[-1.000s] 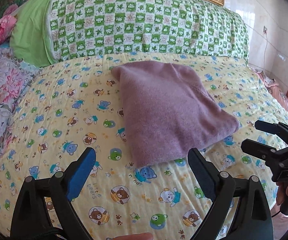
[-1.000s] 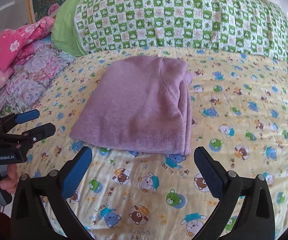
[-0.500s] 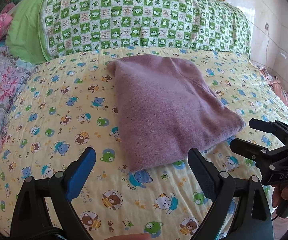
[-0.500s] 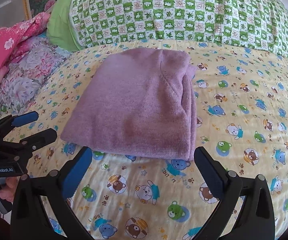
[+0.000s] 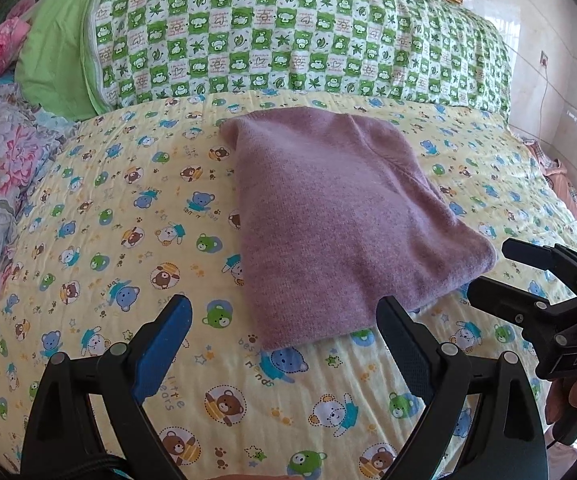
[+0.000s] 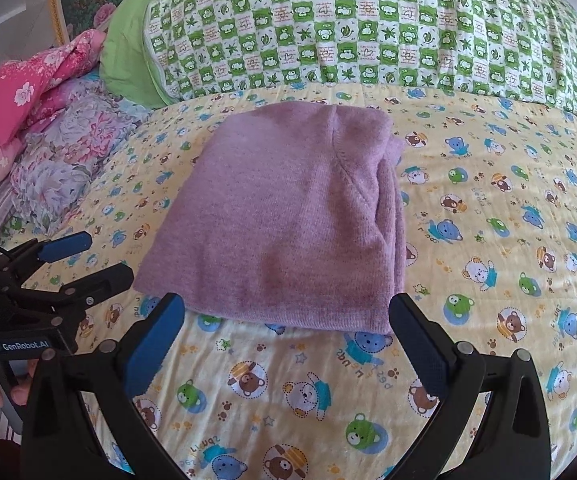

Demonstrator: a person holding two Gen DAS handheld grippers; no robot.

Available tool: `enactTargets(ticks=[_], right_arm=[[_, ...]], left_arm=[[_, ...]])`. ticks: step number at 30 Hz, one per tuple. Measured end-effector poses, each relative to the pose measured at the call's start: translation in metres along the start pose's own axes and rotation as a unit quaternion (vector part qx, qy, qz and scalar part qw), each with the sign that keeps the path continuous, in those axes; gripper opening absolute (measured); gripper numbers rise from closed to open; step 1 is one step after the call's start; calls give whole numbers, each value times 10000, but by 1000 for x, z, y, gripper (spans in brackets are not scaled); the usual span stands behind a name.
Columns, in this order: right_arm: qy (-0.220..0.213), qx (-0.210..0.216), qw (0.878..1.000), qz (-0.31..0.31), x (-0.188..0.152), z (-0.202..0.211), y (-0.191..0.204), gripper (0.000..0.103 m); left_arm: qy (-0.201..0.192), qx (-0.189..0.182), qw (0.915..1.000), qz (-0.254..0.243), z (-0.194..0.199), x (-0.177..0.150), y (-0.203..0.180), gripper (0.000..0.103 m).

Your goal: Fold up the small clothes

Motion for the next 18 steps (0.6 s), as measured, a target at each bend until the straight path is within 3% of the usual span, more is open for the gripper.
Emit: enactTargets(ticks=[18], right_arm=[[-12,132,9999,15,5,1,3,102]], left_arm=[[-95,129,9997,166,8,4,7,95]])
Point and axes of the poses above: each gripper's, at about its wrist camera, not at the fingertips, and z roughly against the way its jaws point, y to its left, x to its top, the point moved 6 cm from there along -z, roughly the way its jaws point, and after that the axes turned 13 degrees about y, right-handed, at the moved point
